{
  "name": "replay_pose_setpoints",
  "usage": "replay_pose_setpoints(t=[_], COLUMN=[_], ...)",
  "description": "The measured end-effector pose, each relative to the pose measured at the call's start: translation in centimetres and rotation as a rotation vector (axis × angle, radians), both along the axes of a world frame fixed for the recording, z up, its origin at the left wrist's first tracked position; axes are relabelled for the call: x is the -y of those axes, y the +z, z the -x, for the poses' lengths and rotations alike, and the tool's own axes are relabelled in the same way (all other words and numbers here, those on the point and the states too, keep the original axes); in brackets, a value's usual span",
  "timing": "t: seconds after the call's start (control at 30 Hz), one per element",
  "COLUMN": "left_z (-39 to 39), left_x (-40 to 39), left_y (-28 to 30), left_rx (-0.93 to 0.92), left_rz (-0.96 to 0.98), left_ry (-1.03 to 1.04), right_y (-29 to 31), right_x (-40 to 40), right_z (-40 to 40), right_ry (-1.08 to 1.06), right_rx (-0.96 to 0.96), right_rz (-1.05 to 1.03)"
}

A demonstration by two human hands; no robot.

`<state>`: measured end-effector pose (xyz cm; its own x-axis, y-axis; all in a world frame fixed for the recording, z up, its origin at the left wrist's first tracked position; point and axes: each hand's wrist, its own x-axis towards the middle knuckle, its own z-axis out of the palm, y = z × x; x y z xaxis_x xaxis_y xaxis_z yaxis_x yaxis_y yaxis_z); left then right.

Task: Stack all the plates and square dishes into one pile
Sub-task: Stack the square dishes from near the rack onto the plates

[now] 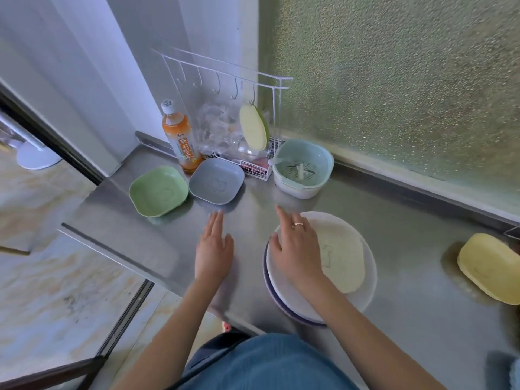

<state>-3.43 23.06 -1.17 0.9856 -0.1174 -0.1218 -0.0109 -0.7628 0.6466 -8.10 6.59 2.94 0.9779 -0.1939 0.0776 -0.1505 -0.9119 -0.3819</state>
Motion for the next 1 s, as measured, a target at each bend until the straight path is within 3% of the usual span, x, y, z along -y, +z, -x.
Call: replay_pose_setpoints(t=[0.23,0.43,0.63,0.83,1.0], left_z=[-6.1,-9.5,-9.4,-7.6,-7.7], left_x=[-9.0,-11.9,-11.6,-10.6,-8.6], left_y=[-2.0,-3.9,-4.2,-3.9,-2.2], left_rx=[-0.047,-0.209,-0.174,-0.044,0.105], left_rz=[-0.159,-0.279,-0.280,-0.221,-0.025], left_ry=[0.207,0.104,0.135,0.151,0.185], right_y=[-2.9,-5.6,-6.0,-5.1,-1.8], right_x=[-6.9,-9.0,-9.7,-9.0,-6.2], right_z=[-9.5,-13.2,-13.4,-12.7,-10.0], right_ry=[0.298,0.314,0.220,0.175,0.060], right_rx=[-0.178,-0.391,-0.431,-0.279,0.092], right_rz=[0.082,0.148,0.158,0.115,0.047])
